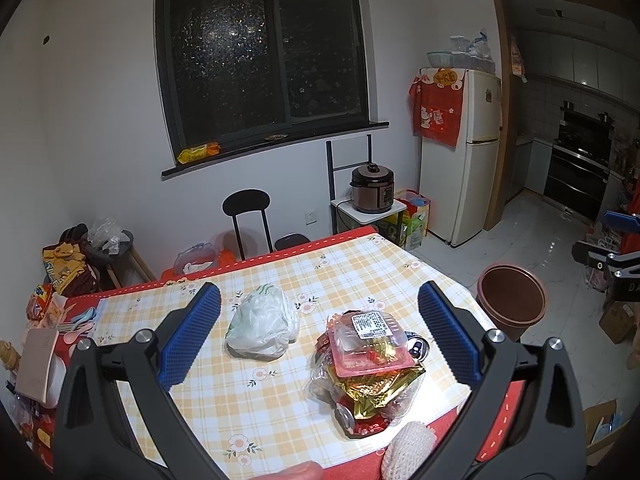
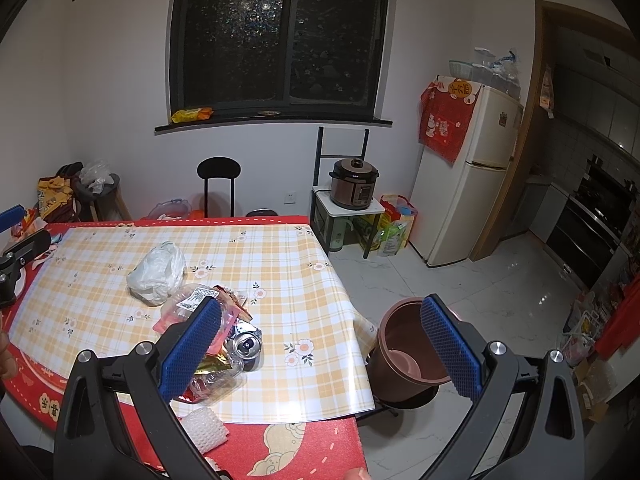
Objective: Collect trash
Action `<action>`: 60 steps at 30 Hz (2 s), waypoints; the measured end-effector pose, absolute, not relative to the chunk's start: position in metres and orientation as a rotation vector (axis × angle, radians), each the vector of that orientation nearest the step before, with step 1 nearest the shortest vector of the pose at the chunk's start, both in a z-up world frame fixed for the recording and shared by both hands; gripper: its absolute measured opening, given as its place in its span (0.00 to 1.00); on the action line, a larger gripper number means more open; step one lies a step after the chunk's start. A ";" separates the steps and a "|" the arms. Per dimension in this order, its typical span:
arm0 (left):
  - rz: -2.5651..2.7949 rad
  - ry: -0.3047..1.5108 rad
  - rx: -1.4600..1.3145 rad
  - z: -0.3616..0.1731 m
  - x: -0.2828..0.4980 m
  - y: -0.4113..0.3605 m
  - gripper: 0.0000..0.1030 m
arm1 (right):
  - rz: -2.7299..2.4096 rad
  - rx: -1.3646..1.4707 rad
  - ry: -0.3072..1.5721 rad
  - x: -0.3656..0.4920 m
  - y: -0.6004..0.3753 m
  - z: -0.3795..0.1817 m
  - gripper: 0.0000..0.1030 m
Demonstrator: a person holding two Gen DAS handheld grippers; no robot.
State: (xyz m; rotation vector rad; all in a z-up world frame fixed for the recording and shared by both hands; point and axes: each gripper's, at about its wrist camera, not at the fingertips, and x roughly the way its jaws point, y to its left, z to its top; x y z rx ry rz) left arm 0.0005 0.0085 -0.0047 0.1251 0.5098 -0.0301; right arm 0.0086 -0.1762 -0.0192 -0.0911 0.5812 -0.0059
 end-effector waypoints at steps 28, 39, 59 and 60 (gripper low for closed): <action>0.029 0.617 -0.052 -0.073 0.005 0.071 0.95 | 0.155 0.043 0.658 0.026 -0.155 -0.103 0.96; 0.067 0.738 -0.098 -0.137 -0.003 0.109 0.95 | 0.244 0.020 0.779 0.035 -0.101 -0.171 0.96; -0.115 0.905 -0.058 -0.222 0.016 0.126 0.95 | 0.073 0.144 1.216 0.029 -0.038 -0.315 0.96; -0.127 0.908 -0.060 -0.223 0.016 0.126 0.95 | 0.058 0.170 1.231 0.029 -0.039 -0.320 0.96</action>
